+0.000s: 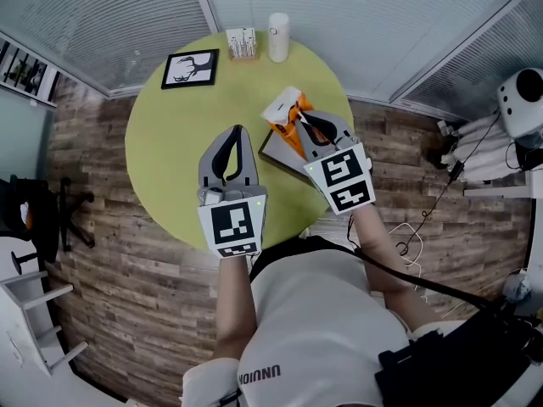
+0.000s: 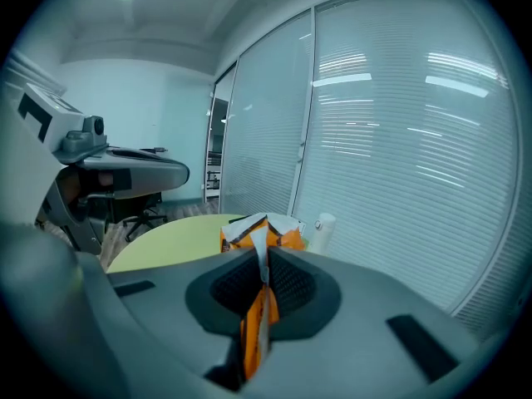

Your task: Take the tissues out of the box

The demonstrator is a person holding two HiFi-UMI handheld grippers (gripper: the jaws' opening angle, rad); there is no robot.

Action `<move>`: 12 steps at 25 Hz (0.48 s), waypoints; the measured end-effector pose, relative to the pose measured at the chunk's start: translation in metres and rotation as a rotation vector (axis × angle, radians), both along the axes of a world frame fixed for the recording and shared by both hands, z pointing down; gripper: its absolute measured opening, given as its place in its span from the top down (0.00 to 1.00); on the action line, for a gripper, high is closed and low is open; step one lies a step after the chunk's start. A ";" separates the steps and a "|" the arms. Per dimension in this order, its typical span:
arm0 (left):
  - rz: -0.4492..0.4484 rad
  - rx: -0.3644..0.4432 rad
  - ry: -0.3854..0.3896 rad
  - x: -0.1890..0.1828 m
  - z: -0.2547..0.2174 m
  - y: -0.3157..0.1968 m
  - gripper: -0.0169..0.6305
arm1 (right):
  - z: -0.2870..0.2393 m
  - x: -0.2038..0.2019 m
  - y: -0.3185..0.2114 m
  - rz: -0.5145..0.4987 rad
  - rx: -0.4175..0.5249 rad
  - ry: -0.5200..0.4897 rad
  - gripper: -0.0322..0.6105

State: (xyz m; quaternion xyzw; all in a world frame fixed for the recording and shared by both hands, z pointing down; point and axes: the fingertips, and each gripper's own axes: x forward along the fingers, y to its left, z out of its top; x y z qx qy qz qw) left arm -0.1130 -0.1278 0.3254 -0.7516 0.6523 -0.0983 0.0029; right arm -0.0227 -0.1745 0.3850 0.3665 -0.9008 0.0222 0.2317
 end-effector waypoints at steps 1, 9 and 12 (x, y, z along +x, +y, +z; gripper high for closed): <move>0.000 0.003 0.000 0.001 -0.001 0.000 0.95 | -0.002 0.001 0.000 0.001 0.004 -0.006 0.91; -0.004 0.026 -0.009 0.002 -0.009 0.003 0.95 | -0.025 0.003 0.000 0.022 0.063 -0.052 0.91; -0.006 0.030 -0.010 0.001 -0.010 0.005 0.95 | -0.029 0.004 0.000 0.027 0.081 -0.059 0.91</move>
